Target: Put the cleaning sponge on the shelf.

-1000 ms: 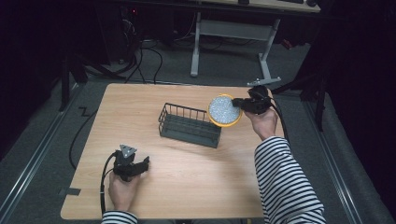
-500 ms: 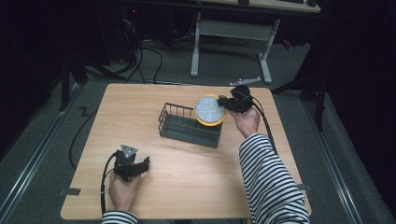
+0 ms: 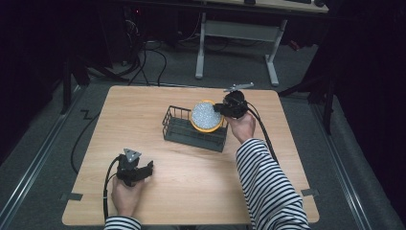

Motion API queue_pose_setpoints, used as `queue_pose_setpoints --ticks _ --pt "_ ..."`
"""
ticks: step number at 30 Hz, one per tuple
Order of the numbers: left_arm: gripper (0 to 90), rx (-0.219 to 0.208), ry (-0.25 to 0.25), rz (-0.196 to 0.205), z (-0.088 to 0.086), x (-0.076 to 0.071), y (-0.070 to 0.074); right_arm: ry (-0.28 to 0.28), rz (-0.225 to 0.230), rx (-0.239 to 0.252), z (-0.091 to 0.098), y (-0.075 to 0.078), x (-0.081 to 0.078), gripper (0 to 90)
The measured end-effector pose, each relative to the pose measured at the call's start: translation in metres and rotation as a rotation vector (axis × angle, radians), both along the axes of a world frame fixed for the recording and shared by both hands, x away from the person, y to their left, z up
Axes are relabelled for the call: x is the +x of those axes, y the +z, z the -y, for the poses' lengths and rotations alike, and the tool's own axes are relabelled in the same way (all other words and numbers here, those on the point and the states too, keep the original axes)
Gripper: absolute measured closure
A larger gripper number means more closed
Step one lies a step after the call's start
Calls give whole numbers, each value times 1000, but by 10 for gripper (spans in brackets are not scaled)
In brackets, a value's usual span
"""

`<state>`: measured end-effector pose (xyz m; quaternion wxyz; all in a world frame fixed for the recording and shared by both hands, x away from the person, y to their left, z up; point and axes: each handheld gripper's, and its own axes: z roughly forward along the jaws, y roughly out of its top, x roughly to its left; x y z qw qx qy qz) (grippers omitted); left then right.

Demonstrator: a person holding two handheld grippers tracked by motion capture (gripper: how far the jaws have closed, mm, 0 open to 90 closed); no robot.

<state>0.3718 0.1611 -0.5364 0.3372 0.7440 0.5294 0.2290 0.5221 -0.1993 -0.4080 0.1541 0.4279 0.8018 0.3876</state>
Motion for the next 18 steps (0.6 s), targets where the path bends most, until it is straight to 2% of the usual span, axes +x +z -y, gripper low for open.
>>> queue_pose_setpoints --ticks 8,18 --pt "299 0 0 0 0 0 0 22 16 -16 -4 -2 -3 822" --pt "299 0 0 0 0 0 0 38 12 -17 -4 -6 -9 822"
